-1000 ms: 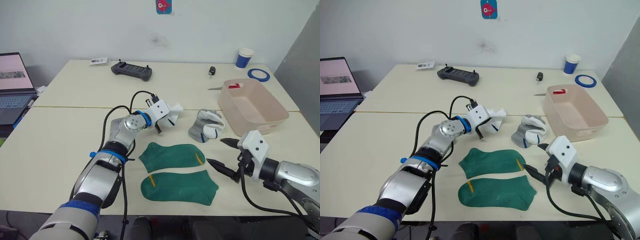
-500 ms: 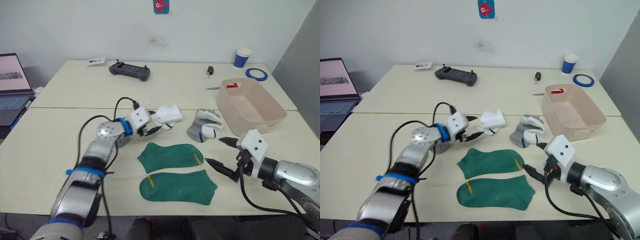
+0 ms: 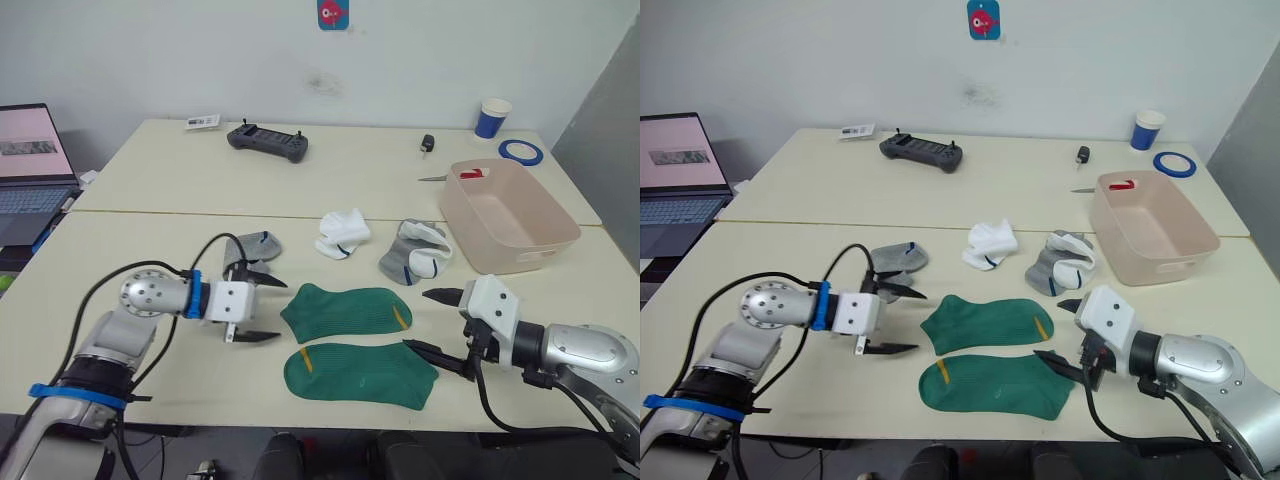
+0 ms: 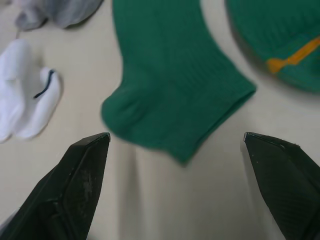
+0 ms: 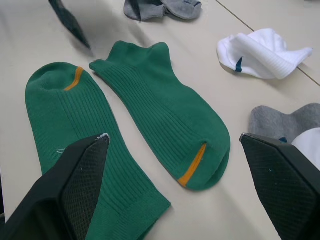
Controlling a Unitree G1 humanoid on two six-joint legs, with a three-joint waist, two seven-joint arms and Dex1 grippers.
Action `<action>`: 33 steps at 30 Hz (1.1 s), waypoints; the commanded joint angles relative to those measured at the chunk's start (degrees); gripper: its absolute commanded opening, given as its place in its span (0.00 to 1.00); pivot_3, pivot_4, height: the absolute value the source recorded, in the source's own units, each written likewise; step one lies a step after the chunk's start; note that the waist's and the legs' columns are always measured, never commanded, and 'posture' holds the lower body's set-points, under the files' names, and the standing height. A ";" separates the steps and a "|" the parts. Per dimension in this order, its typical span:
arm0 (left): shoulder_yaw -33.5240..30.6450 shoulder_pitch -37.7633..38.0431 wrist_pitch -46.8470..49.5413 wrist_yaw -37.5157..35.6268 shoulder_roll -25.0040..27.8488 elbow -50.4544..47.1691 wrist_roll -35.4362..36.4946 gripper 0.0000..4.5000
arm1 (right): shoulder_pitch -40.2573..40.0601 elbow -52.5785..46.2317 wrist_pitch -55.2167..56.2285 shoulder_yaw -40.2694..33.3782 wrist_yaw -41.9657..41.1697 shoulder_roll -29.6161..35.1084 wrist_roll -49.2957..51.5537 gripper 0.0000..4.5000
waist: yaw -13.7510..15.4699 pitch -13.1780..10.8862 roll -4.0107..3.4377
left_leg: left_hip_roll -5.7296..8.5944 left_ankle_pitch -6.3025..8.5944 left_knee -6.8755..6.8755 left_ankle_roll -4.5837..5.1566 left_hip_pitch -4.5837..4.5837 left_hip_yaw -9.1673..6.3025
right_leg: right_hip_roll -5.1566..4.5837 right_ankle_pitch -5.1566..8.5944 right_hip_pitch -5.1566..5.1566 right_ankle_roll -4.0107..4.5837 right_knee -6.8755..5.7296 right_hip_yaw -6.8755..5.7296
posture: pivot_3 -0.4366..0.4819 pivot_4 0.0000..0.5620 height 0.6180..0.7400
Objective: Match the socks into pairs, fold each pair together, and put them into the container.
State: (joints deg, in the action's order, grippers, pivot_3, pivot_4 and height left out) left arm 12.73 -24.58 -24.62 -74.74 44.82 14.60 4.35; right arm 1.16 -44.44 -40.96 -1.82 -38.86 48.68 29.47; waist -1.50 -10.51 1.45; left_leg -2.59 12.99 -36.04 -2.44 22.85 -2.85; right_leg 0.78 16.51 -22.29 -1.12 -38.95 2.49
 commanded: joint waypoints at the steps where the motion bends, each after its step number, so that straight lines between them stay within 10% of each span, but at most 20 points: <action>1: 1.82 -1.61 -3.46 -0.06 -0.92 0.32 -2.19 0.99 | 0.23 -0.98 0.41 -0.83 -0.47 0.22 0.16 1.00 | -0.07 0.00 0.00 | 0.00 0.00 0.00 0.00 0.00 0.00 | 0.02 0.00 -0.01 0.00 0.00 0.01 | 0.48 0.27 1.00; 12: 3.46 -3.79 -8.27 1.17 -3.21 6.31 -4.93 0.99 | -1.35 -2.37 -0.36 -2.08 0.66 -0.17 0.44 1.00 | -0.10 0.01 -0.01 | -0.02 0.00 -0.01 0.01 -0.03 -0.02 | 0.04 0.00 0.01 0.00 -0.03 -0.01 | 0.48 0.27 1.00; 27: 3.38 -0.89 -8.50 7.12 -3.68 6.77 -8.67 0.00 | -1.32 -2.04 0.31 -1.87 0.57 -0.66 0.07 1.00 | 0.00 0.05 -0.07 | 0.01 0.00 -0.05 0.01 -0.09 -0.03 | 0.03 -0.03 0.08 -0.02 -0.07 0.01 | 0.48 0.27 1.00; 33: -2.46 -1.33 -16.83 17.26 -1.38 9.24 -9.44 0.00 | -1.21 -1.78 0.76 -1.79 0.44 -0.85 -0.02 1.00 | -0.13 0.04 -0.06 | -0.03 0.00 -0.04 0.01 -0.07 -0.03 | 0.05 -0.05 0.03 0.00 -0.07 0.01 | 0.48 0.27 1.00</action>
State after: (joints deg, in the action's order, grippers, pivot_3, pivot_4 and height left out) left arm 13.25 -25.33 -38.81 -60.46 42.51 24.02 -5.37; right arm -0.41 -44.78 -41.53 -2.22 -38.45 48.15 29.41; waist -1.63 -10.46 1.38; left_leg -2.64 12.99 -36.07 -2.44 22.80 -2.89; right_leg 0.83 16.46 -22.27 -1.12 -39.01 2.50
